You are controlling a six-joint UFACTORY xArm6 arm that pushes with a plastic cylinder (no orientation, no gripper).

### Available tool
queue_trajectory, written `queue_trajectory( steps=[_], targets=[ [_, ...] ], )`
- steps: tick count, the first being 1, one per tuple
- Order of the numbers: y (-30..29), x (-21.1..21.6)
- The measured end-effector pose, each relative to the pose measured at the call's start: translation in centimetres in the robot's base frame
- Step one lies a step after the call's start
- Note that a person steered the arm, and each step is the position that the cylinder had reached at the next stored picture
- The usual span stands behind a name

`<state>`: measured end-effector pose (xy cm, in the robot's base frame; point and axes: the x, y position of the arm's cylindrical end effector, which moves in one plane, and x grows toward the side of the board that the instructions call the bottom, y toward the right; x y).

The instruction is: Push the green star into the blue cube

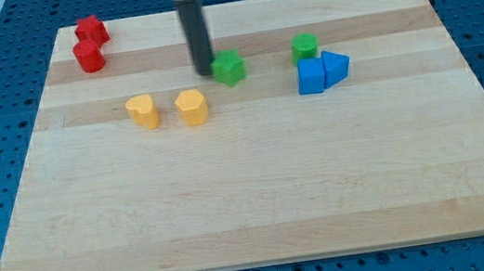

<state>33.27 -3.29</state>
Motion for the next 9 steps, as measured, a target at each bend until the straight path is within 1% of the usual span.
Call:
queue_trajectory(
  steps=[1, 2, 6, 7, 9],
  targets=[
    [4.1, 0.3],
    [5.3, 1.1],
    [5.2, 1.1],
    [5.2, 1.8],
    [4.5, 9.3]
  ],
)
